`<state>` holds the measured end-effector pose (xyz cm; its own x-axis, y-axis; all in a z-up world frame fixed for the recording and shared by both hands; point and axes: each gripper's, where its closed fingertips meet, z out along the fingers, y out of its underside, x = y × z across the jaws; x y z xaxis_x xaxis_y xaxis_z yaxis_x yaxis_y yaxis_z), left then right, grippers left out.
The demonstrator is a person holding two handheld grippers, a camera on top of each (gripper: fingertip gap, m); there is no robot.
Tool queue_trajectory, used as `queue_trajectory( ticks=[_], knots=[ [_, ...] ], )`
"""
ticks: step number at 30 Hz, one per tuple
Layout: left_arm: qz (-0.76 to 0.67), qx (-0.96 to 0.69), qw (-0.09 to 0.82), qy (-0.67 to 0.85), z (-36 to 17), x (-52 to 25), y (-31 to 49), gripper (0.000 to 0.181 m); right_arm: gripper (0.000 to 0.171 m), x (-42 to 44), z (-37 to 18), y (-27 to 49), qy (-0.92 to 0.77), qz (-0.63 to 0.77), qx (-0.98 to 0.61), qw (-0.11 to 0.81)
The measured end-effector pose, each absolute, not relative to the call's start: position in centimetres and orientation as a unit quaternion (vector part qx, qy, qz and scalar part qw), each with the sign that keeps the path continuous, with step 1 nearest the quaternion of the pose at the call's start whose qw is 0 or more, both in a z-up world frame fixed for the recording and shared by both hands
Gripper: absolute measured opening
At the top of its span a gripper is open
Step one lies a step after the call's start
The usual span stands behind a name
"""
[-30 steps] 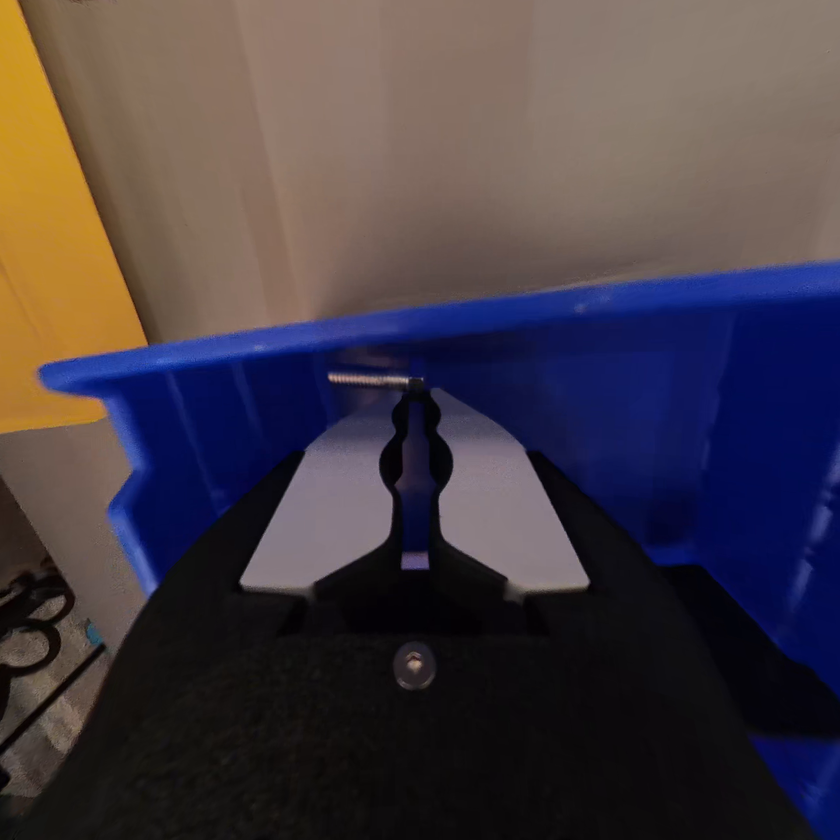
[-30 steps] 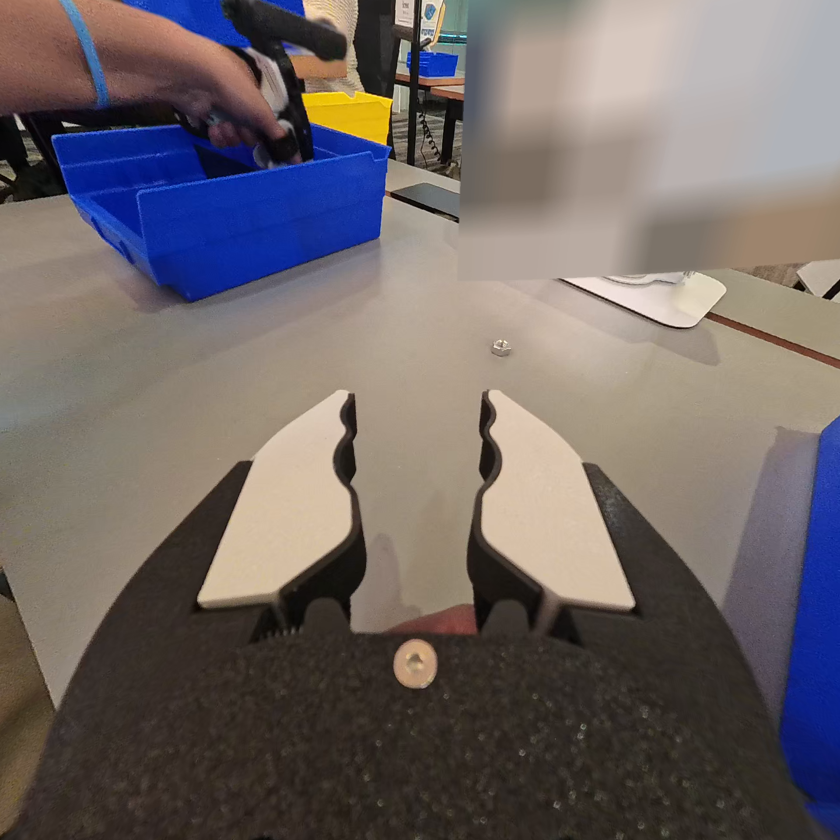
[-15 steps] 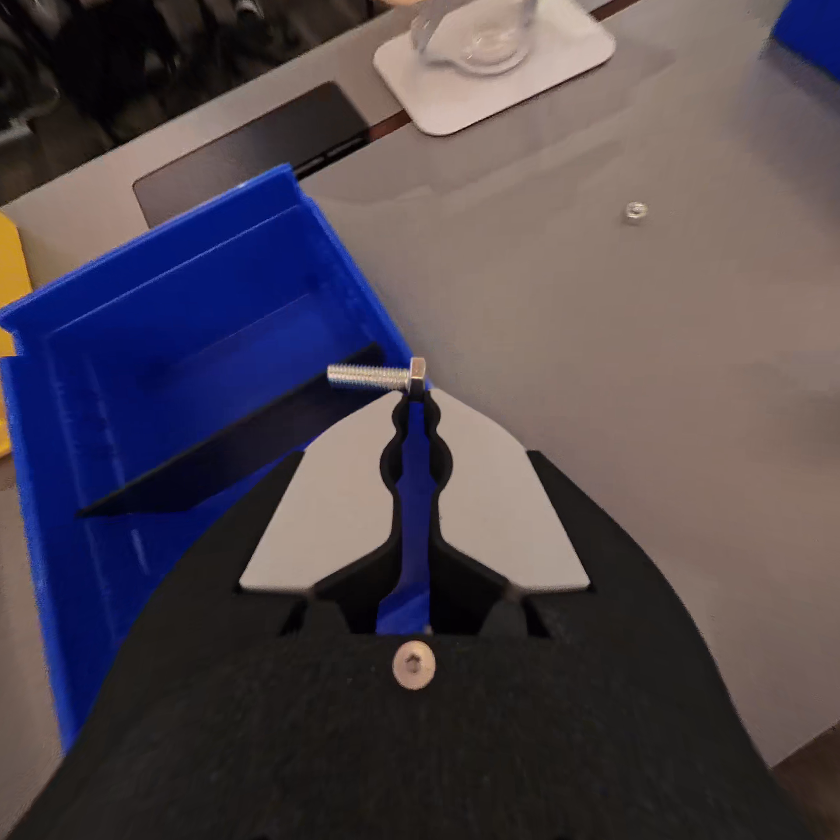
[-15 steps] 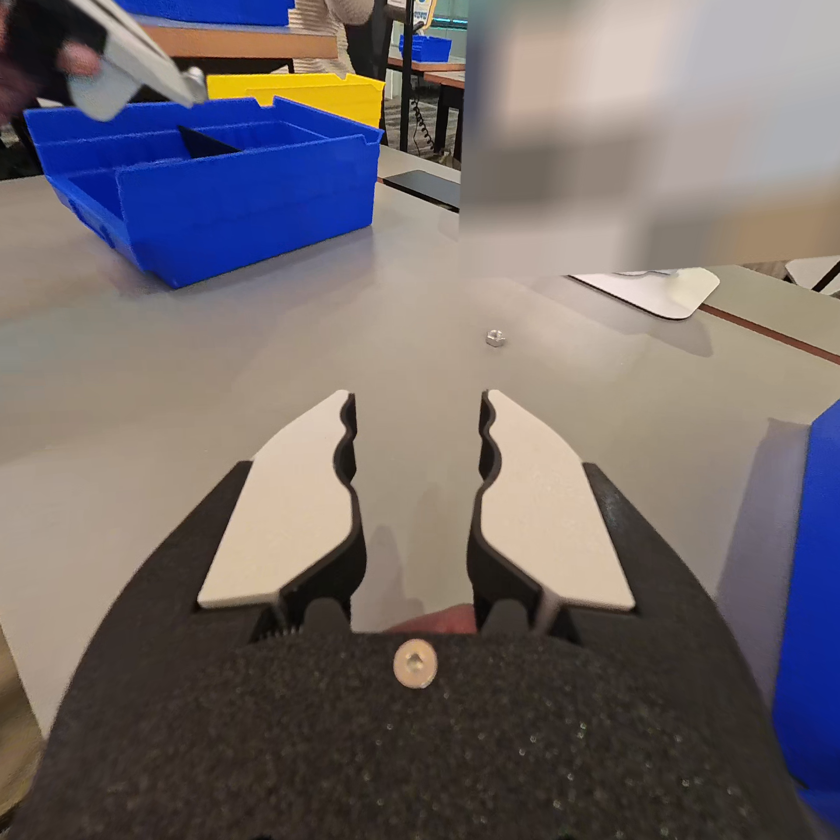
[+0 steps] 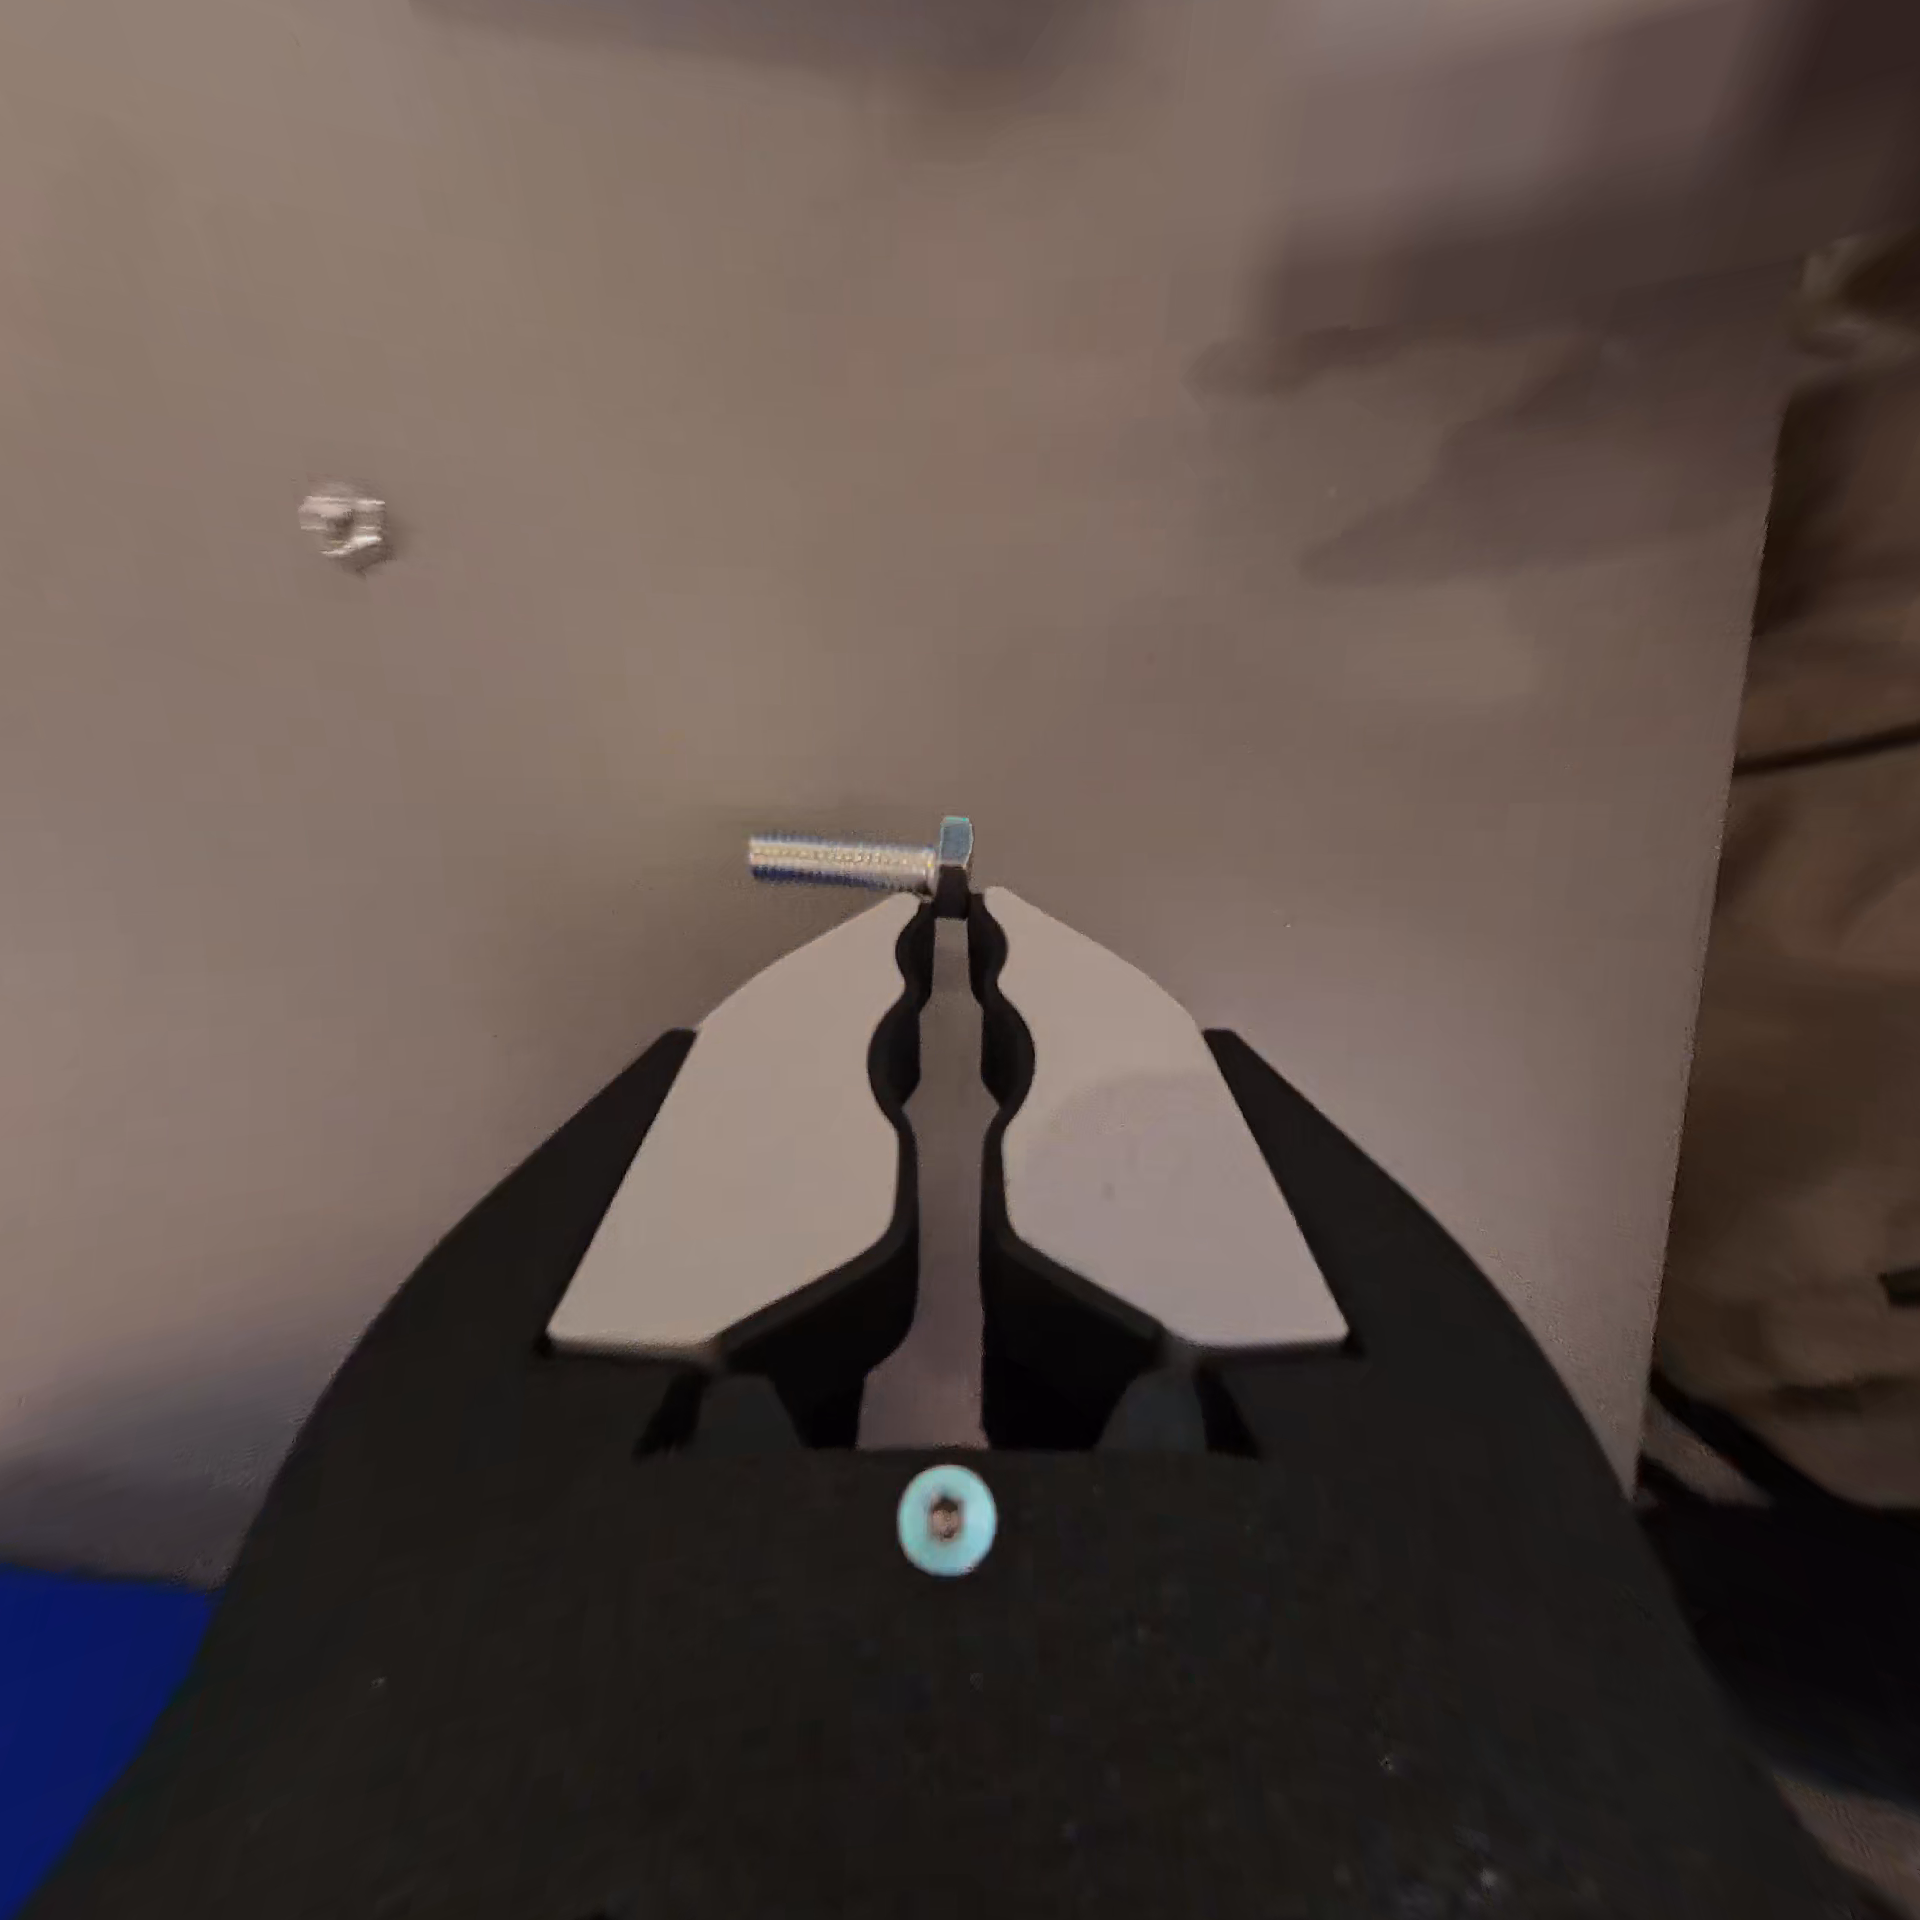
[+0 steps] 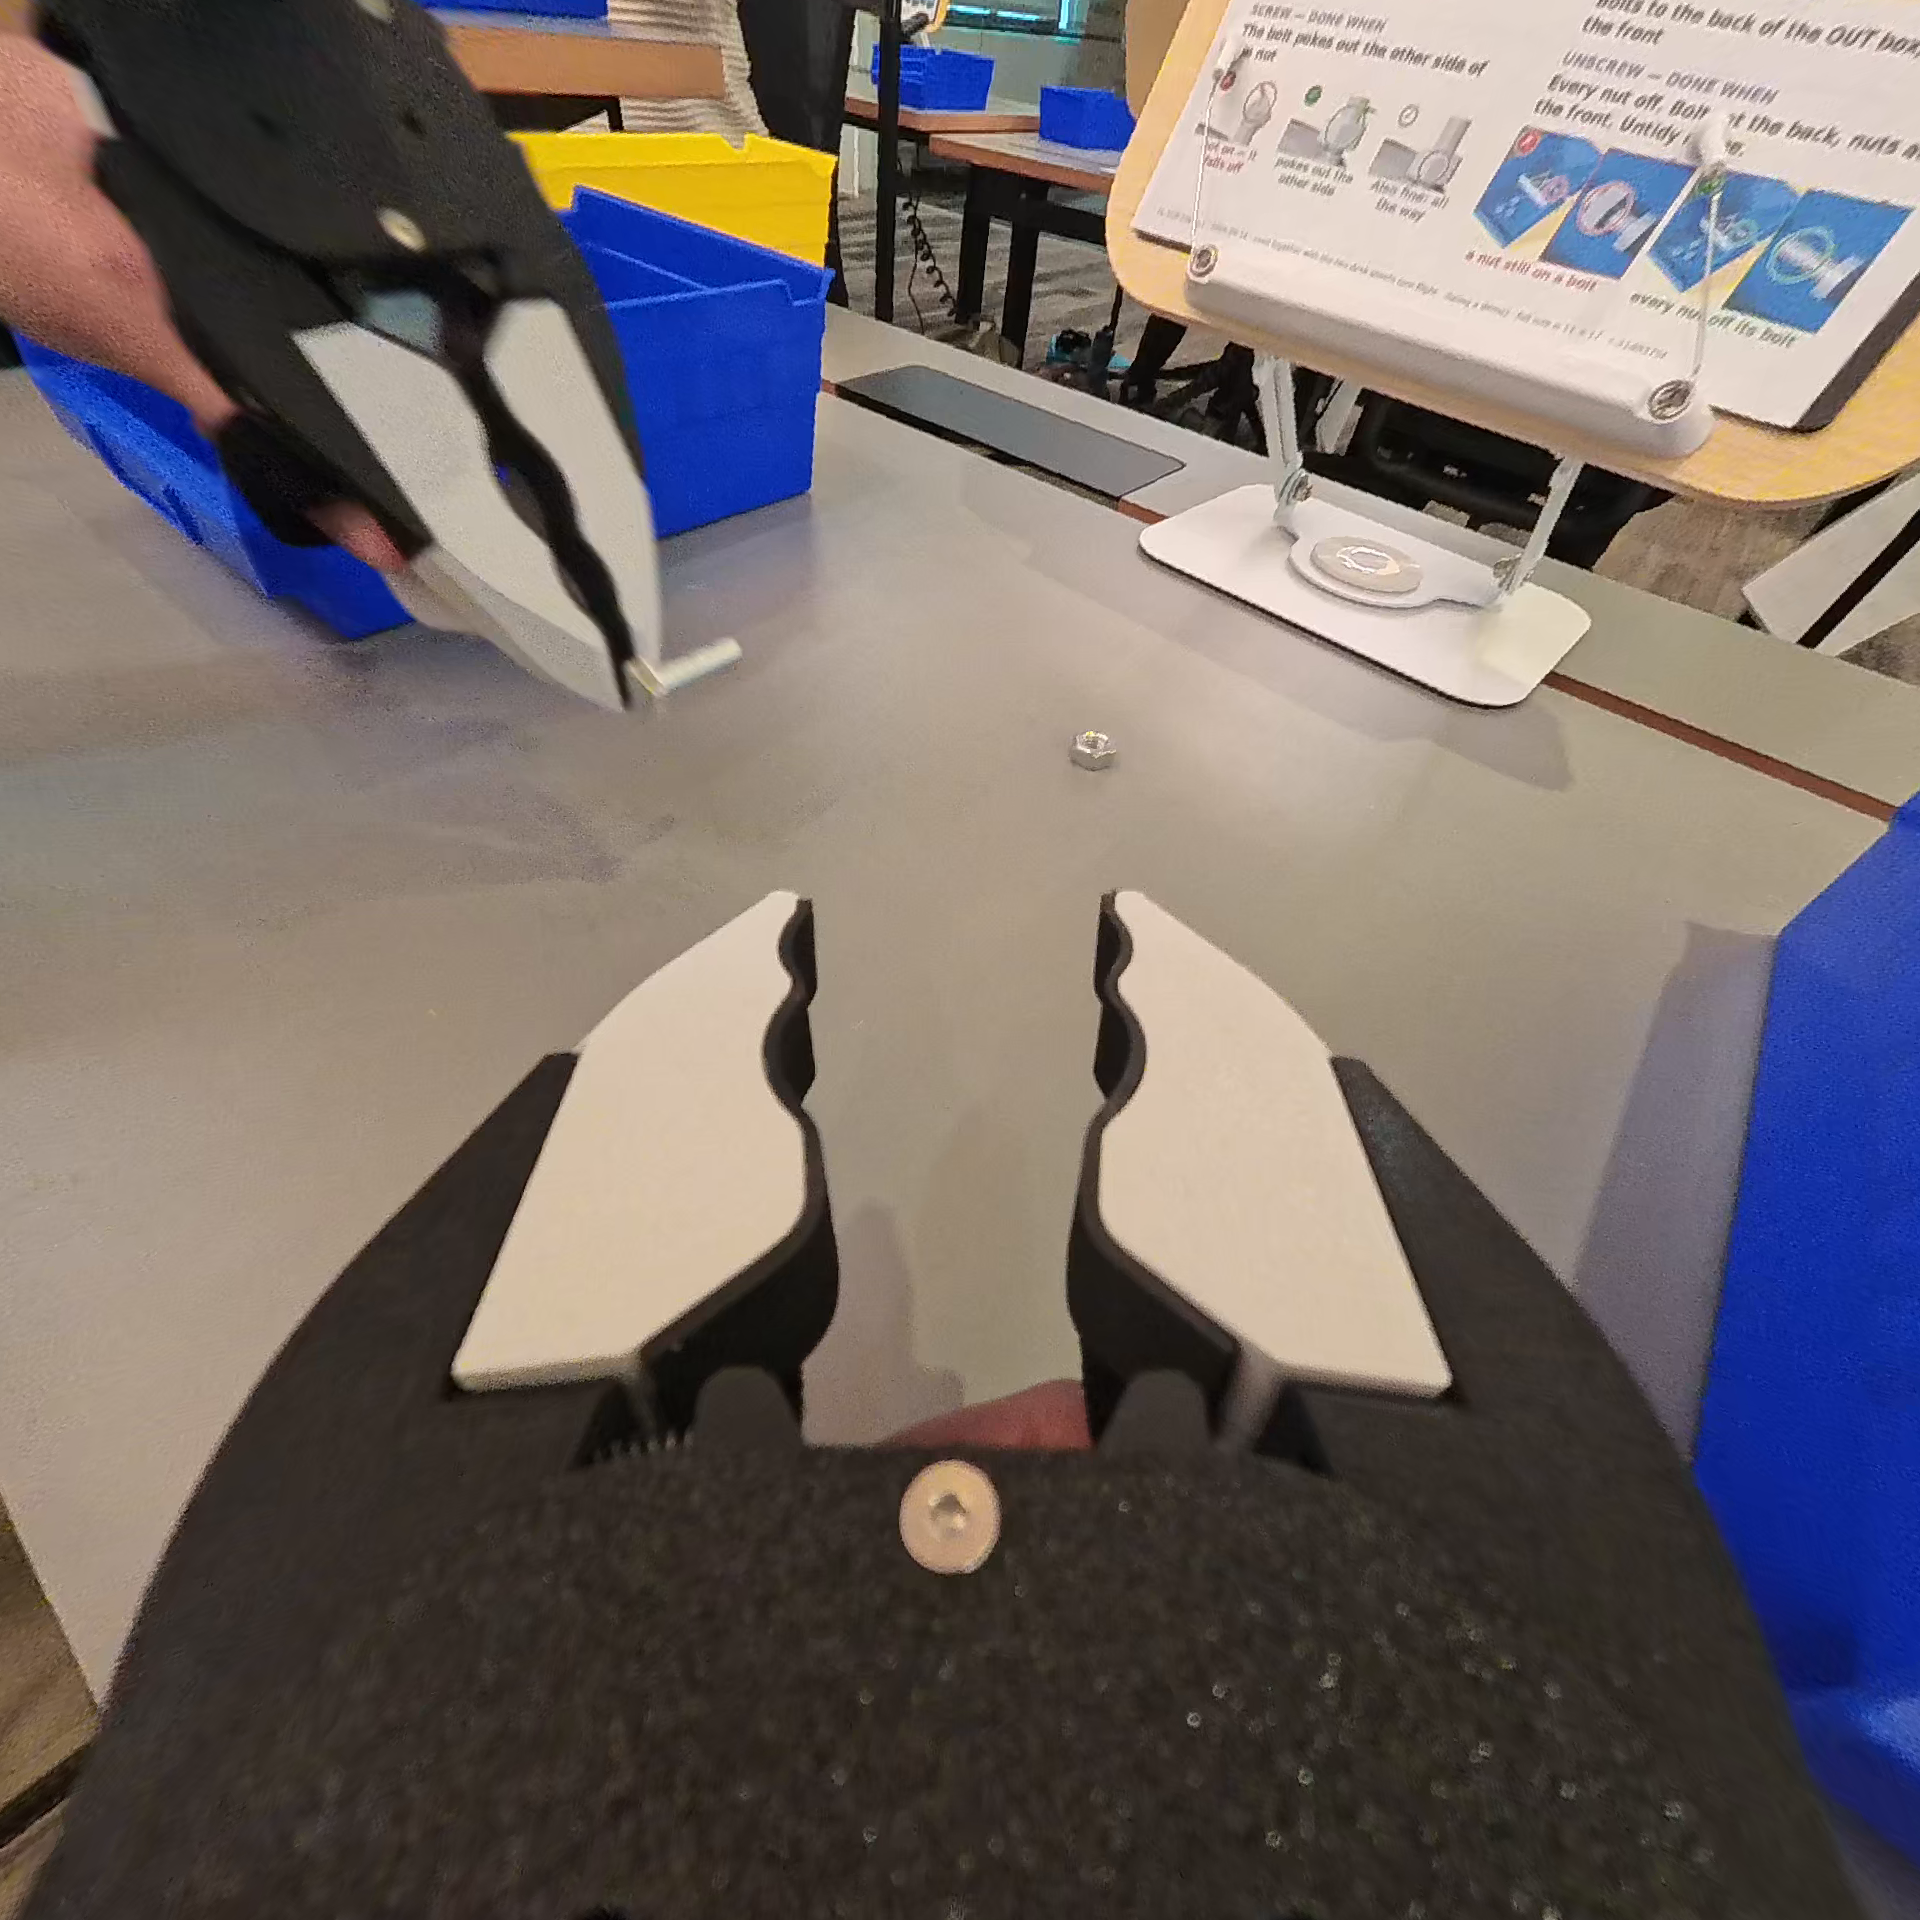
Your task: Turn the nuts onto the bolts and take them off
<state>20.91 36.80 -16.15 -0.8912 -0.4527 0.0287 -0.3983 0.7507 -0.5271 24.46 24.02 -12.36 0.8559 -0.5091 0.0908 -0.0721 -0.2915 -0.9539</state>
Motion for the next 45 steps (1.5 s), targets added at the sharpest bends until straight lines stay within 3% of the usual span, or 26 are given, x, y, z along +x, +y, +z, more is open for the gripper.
queue_trajectory(
  ticks=[9,20,21,24,26,32,38,45],
  knots=[
    [-0.221,-0.139,-0.059,0.964,-20.2,21.7,34.4,0.006,0.052,24.9,-13.9,23.9,0.183,-0.19,-0.801,0.537],
    [-0.218,-0.116,-0.045,0.968,-21.3,21.5,34.6,0.006,0.052,25.3,-14.1,23.6,0.187,-0.19,-0.803,0.533],
    [-0.217,-0.118,-0.047,0.968,-21.4,21.4,34.7,0.008,0.052,25.2,-14.1,23.6,0.187,-0.189,-0.804,0.533],
    [-0.21,-0.16,-0.045,0.964,-21.2,21.4,35.3,0.039,0.052,25.1,-14.2,23.7,0.186,-0.186,-0.804,0.533],
    [-0.21,-0.204,-0.03,0.956,-20.9,21.6,36.1,0.049,0.052,25.1,-14.1,23.8,0.187,-0.183,-0.804,0.535],
    [-0.33,-0.432,0.085,0.835,-19.4,21.9,34.7,0.052,0.052,25.0,-14.2,23.8,0.187,-0.175,-0.803,0.538],
    [-0.332,-0.591,0.222,0.701,-20.8,22.9,34.8,0.053,0.052,25.1,-14.3,23.9,0.189,-0.164,-0.802,0.542],
    [-0.31,-0.628,0.228,0.676,-21.3,24.2,34.4,0.058,0.052,24.9,-14.2,23.8,0.189,-0.159,-0.8,0.547]
  ],
)
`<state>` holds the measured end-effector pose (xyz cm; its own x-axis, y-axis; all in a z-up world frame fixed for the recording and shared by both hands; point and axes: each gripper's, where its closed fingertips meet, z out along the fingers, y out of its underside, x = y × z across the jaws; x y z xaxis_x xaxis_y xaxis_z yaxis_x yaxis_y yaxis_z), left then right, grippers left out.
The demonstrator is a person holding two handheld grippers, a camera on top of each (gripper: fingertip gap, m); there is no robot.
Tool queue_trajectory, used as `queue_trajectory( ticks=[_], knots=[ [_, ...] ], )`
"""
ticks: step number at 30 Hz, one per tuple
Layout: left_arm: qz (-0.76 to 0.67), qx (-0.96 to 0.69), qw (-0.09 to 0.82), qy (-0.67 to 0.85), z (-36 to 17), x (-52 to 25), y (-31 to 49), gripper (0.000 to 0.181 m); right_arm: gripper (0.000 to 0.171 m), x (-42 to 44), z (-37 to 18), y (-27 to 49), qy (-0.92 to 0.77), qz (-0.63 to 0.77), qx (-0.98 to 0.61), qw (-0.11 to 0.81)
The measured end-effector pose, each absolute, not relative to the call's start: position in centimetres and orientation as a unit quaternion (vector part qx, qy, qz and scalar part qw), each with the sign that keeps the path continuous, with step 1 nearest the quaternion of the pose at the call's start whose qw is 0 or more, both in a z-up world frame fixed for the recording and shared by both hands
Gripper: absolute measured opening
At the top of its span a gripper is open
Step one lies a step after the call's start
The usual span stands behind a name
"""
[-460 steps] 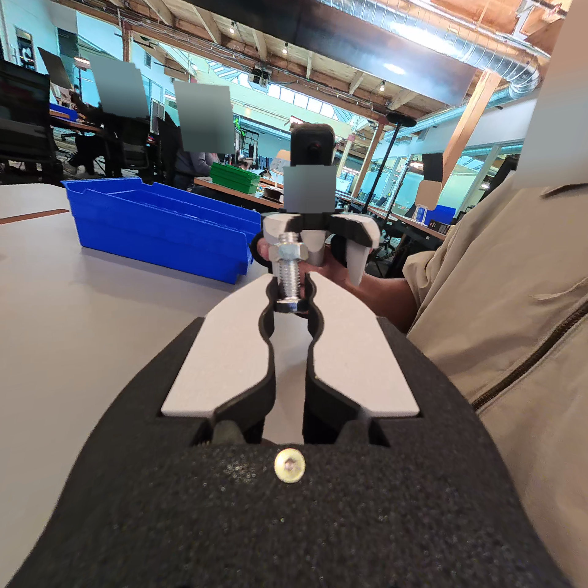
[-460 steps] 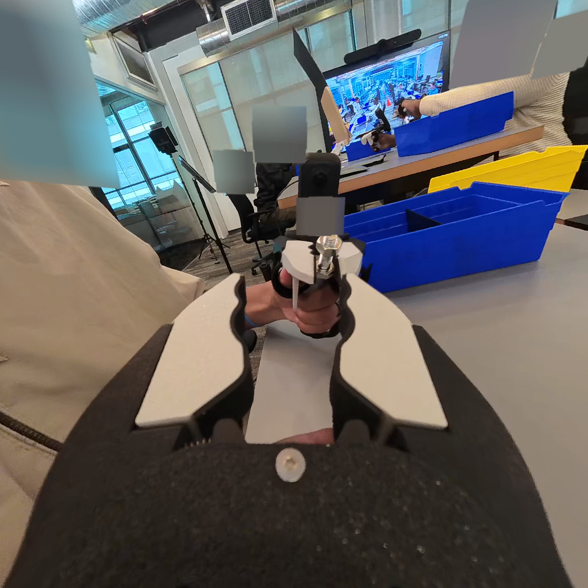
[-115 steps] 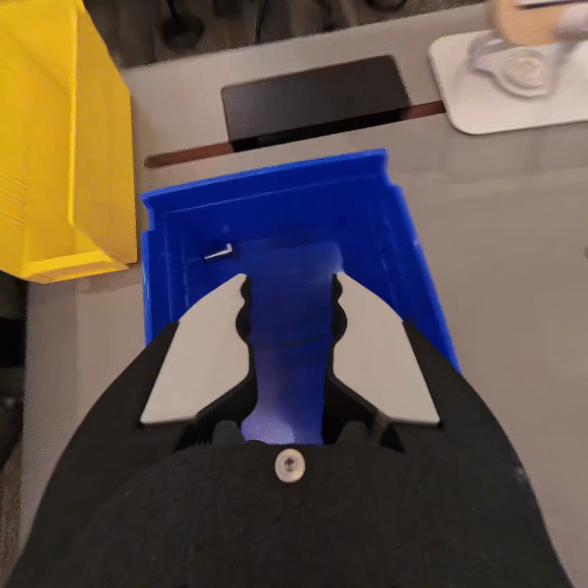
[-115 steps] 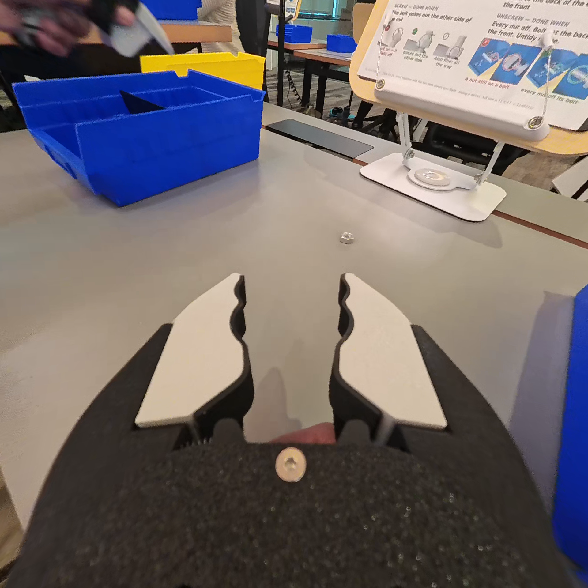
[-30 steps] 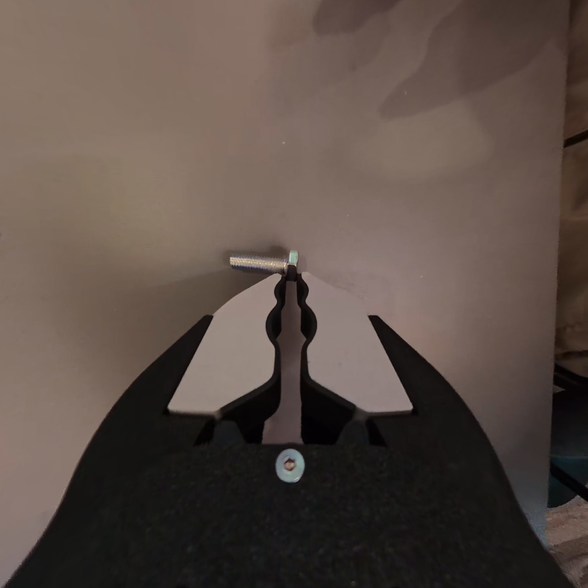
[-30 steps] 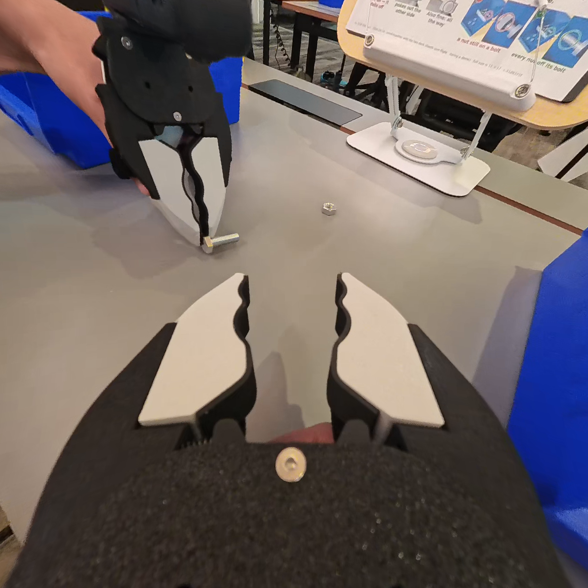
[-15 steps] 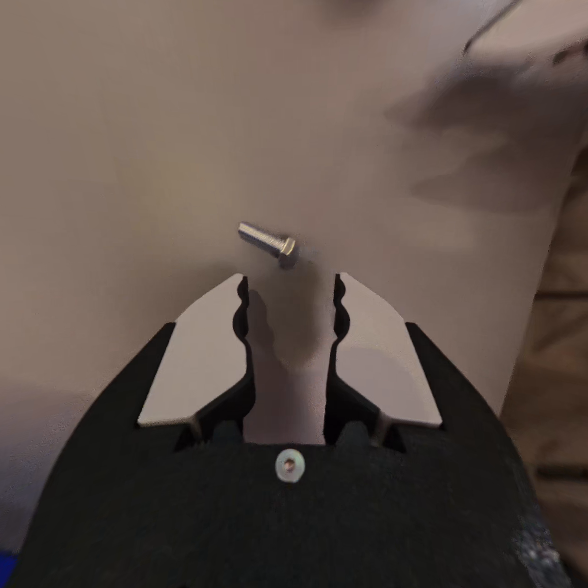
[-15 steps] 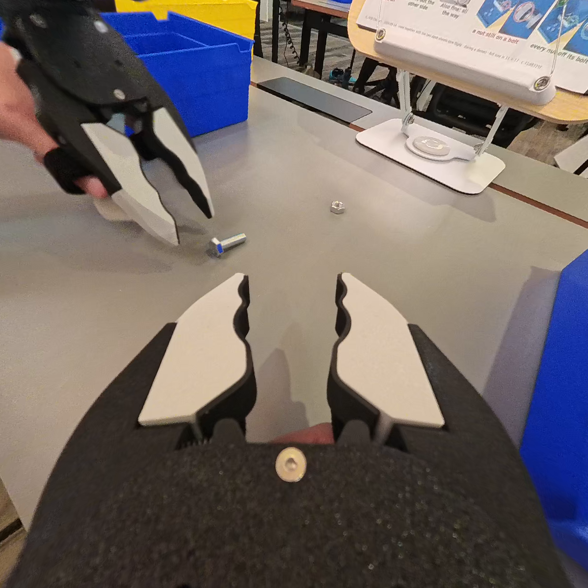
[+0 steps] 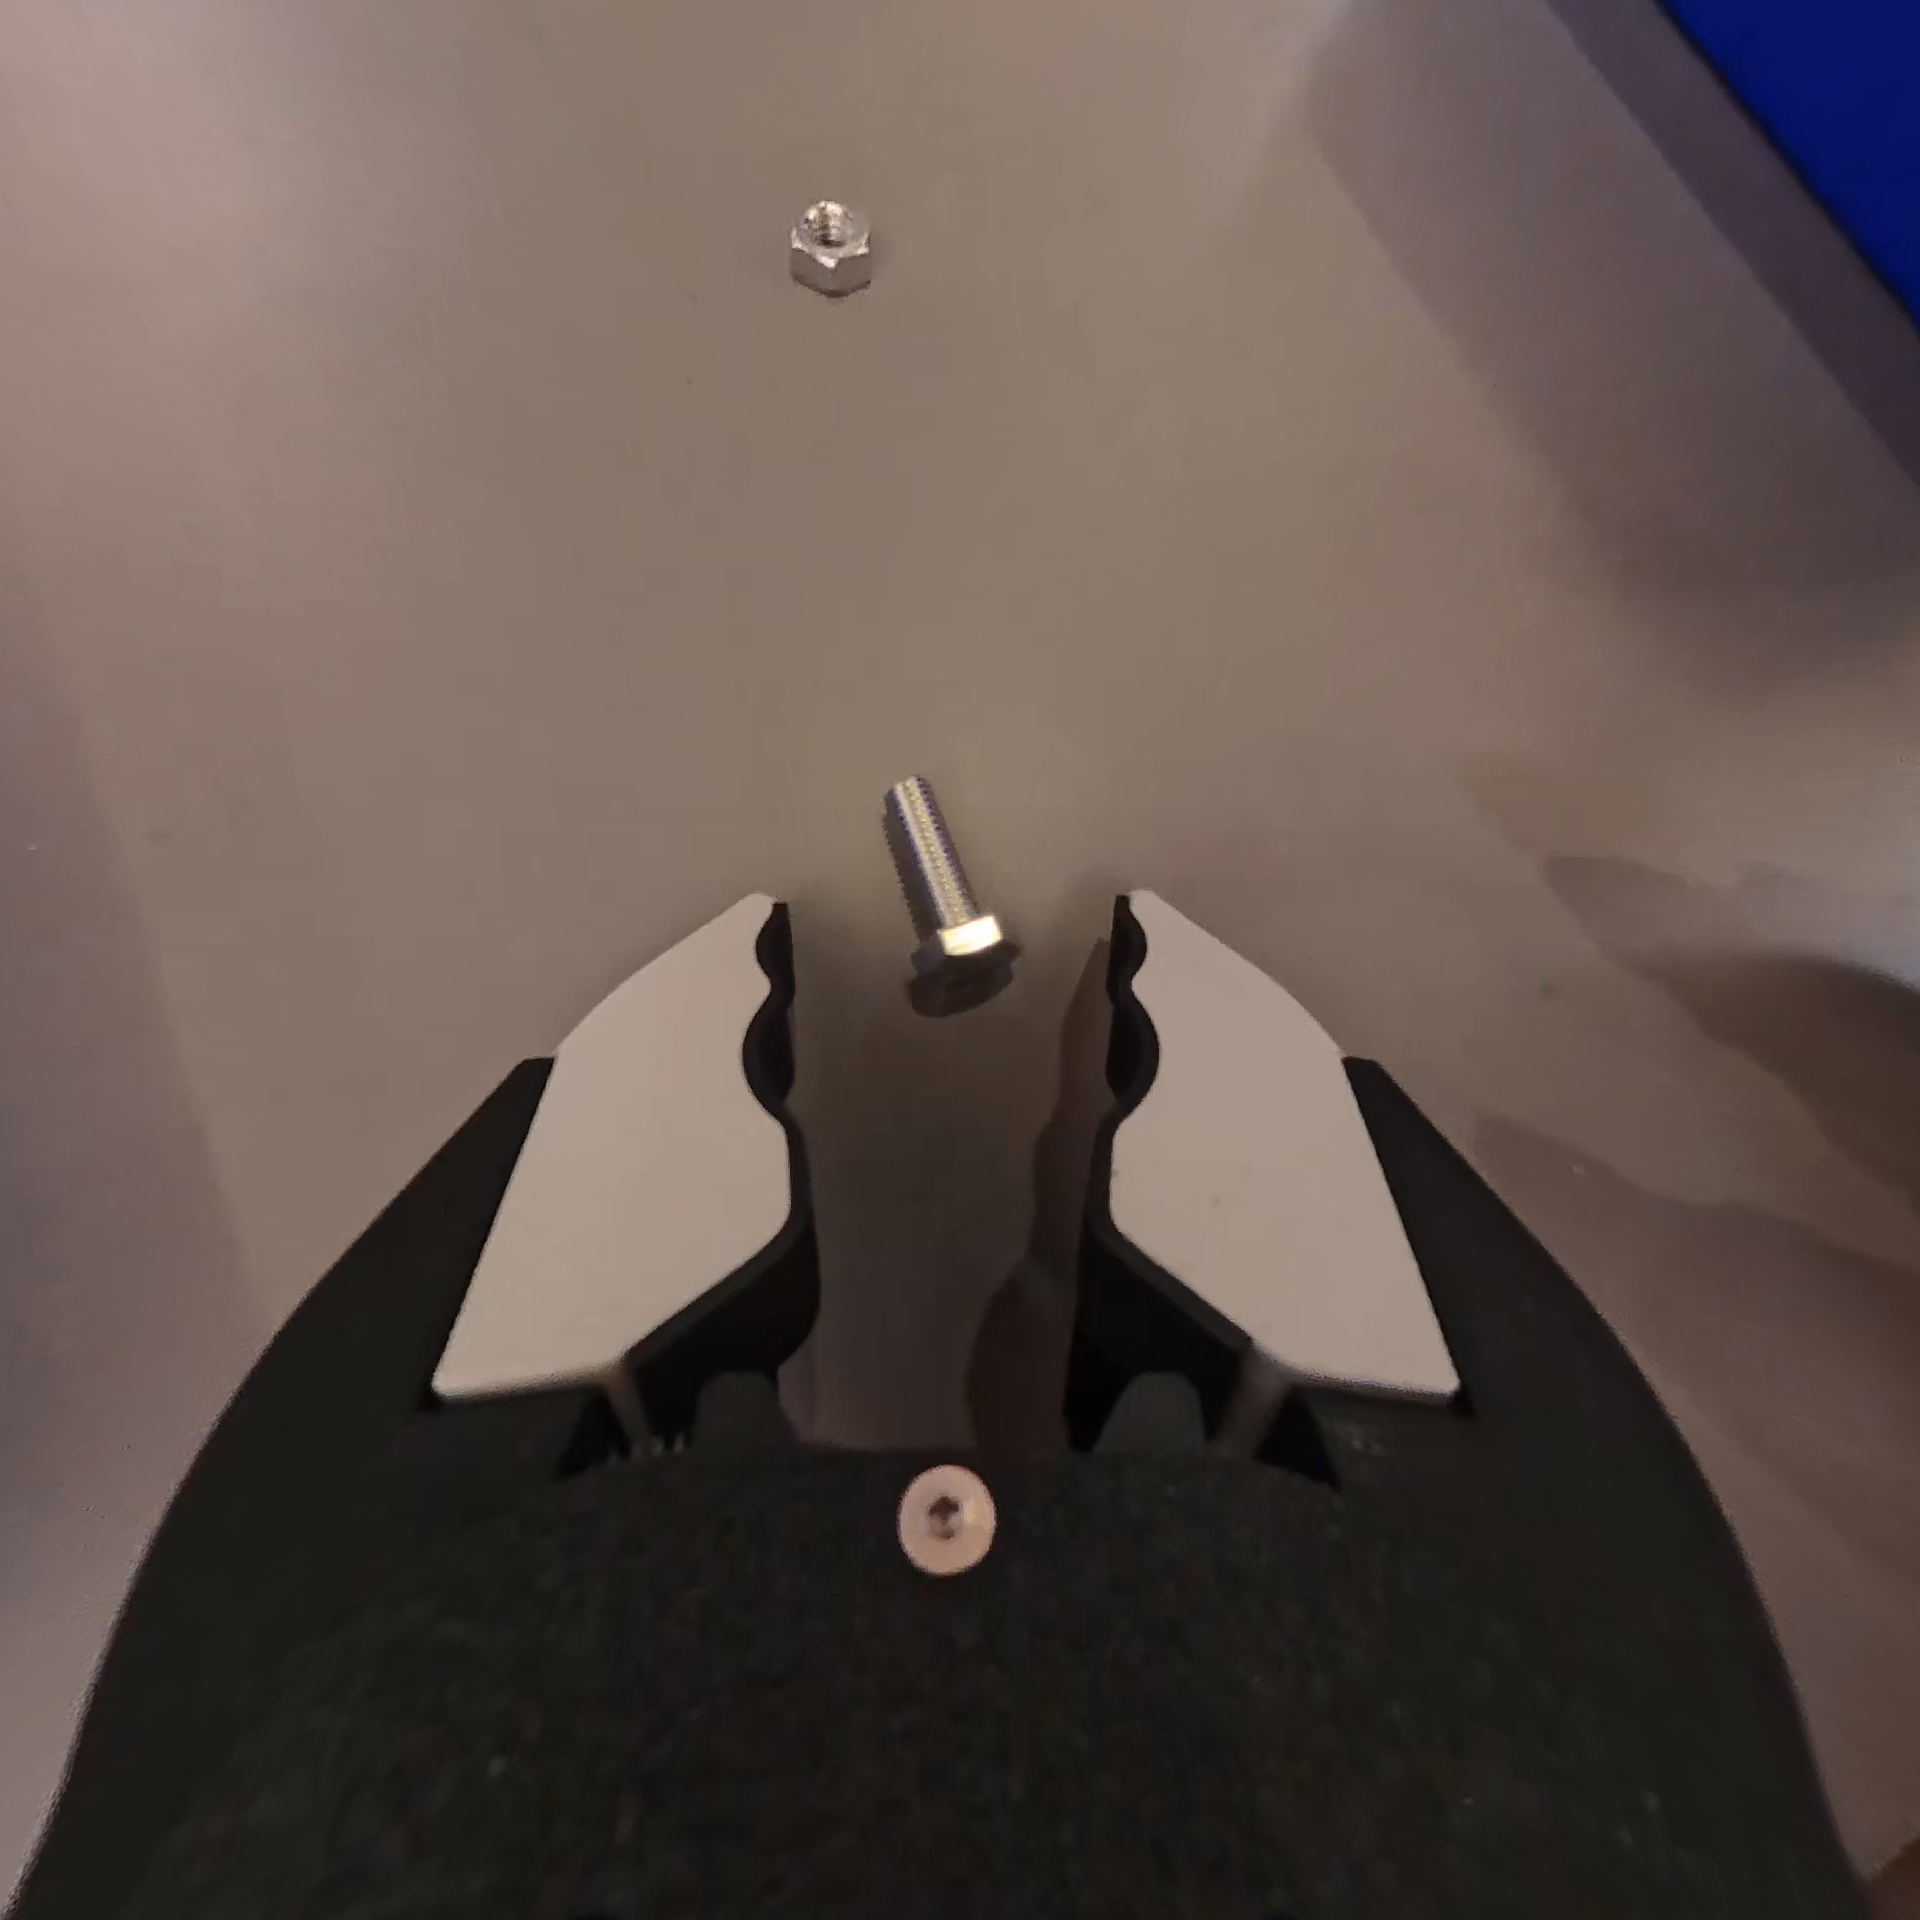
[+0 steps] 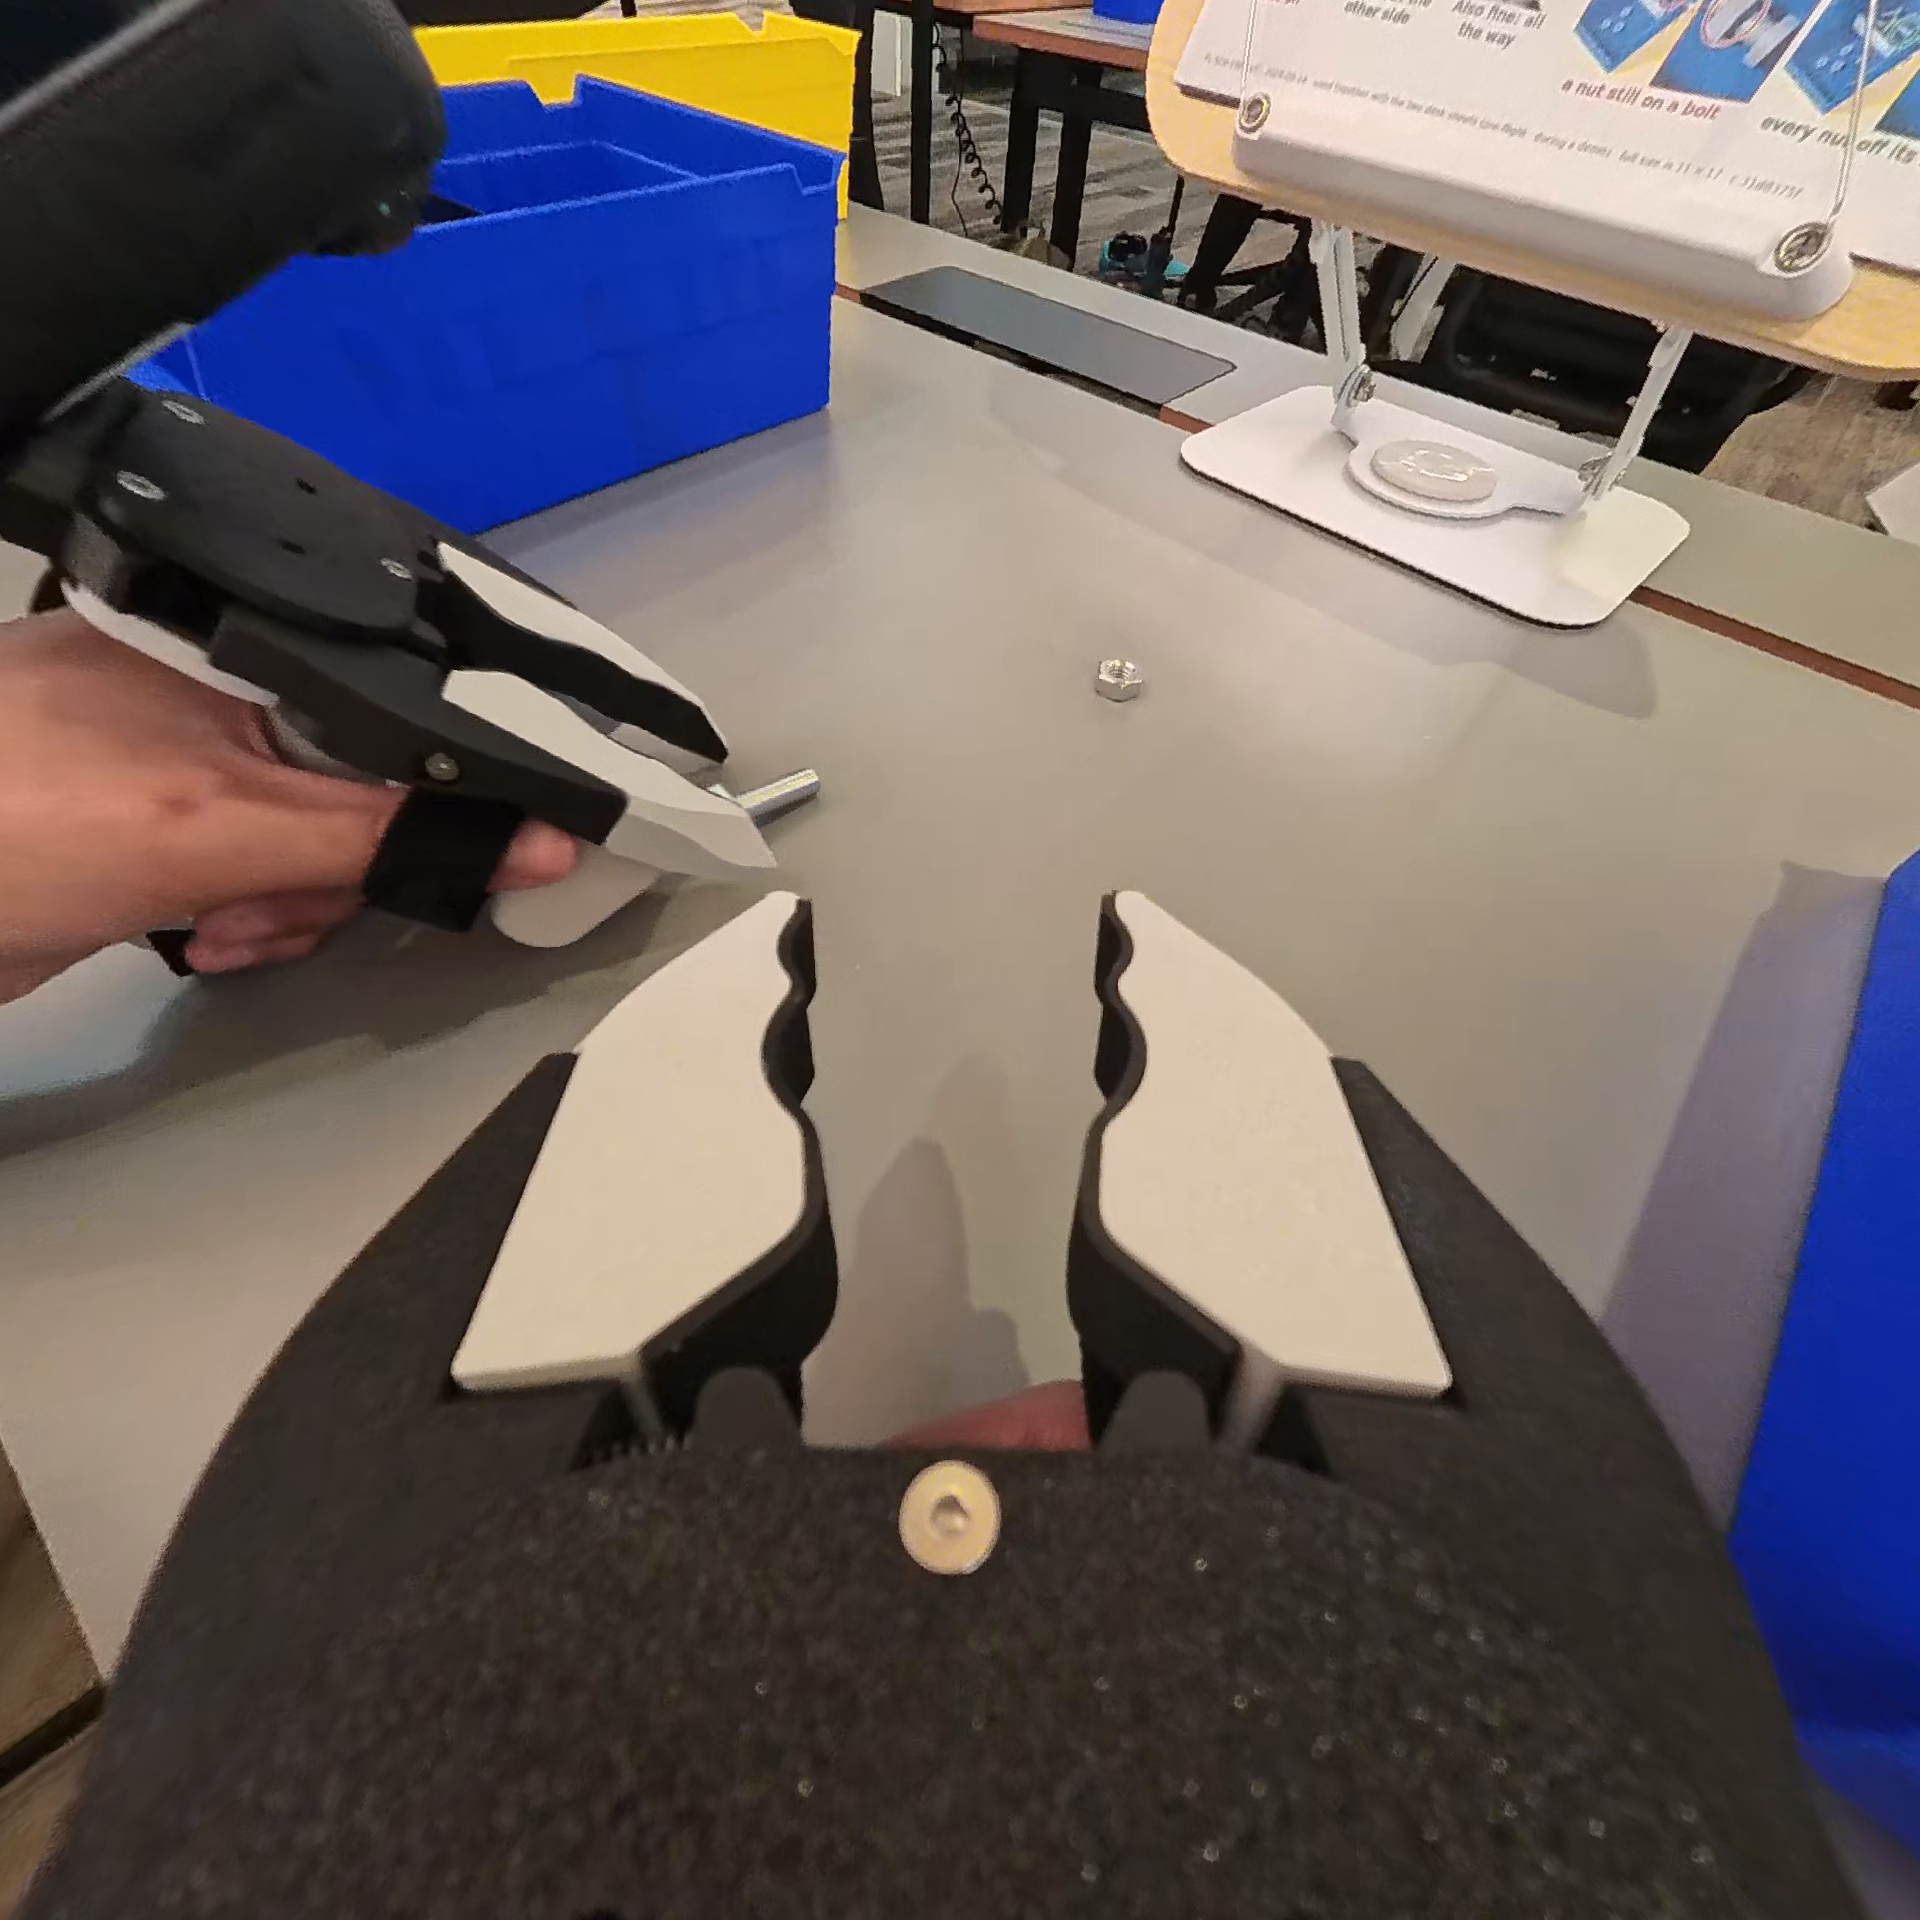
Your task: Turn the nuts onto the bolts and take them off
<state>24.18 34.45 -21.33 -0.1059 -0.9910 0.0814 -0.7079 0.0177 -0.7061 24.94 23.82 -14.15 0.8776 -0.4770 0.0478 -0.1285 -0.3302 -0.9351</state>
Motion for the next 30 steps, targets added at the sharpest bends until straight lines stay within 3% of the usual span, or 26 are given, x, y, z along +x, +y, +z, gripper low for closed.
queue_trajectory(
  ticks=[10,16,23,30],
  knots=[
    [-0.28,-0.636,0.238,0.679,-21.6,23.3,38.2,0.049,0.051,25.0,-14.0,23.6,0.191,-0.157,-0.798,0.55],
    [-0.29,-0.493,0.232,0.787,-20.7,23.3,37.3,0.045,0.051,25.1,-14.1,23.5,0.19,-0.159,-0.8,0.547],
    [-0.29,-0.423,0.15,0.845,-20.2,23.9,37.2,0.051,0.051,25.2,-13.7,23.2,0.192,-0.169,-0.797,0.547],
    [-0.28,-0.421,0.141,0.851,-21.7,24.3,37.4,0.047,0.051,25.2,-13.4,23.0,0.191,-0.176,-0.796,0.546]
  ],
)
